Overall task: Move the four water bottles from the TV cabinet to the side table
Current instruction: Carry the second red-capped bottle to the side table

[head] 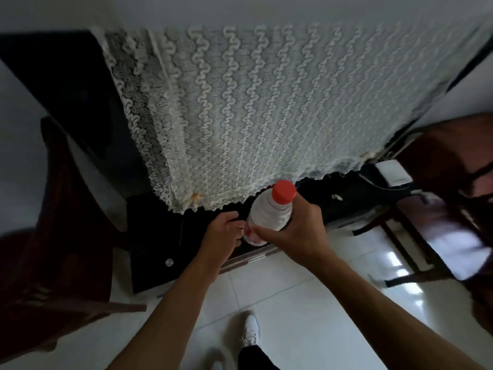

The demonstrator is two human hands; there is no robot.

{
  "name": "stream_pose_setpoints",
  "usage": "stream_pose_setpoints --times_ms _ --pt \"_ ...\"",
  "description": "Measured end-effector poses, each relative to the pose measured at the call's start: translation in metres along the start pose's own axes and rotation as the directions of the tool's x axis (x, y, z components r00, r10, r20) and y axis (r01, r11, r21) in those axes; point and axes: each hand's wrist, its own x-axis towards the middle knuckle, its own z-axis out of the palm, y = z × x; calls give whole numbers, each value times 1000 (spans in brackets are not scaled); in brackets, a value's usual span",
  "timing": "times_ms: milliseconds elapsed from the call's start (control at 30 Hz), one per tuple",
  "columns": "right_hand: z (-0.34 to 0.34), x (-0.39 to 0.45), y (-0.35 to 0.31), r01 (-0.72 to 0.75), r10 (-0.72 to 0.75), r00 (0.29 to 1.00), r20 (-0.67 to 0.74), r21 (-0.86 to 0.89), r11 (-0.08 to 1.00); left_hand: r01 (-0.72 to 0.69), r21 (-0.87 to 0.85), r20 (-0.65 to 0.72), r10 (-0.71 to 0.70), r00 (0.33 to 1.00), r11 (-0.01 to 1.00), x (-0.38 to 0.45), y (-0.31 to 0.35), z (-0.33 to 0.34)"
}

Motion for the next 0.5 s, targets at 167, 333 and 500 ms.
stream_pose_setpoints --times_ms 167,333,500 --pt "-44 -52 -35 -13 2 992 -129 -86 996 -36 23 181 31 983 999 -52 22 25" --pt "-83 -113 -47 -109 74 960 -272 -115 987 -34 132 338 -12 941 991 -100 24 57" --pt "-131 -189 -44 -219 154 880 -449 -94 971 -123 249 516 -25 856 961 -140 1 114"
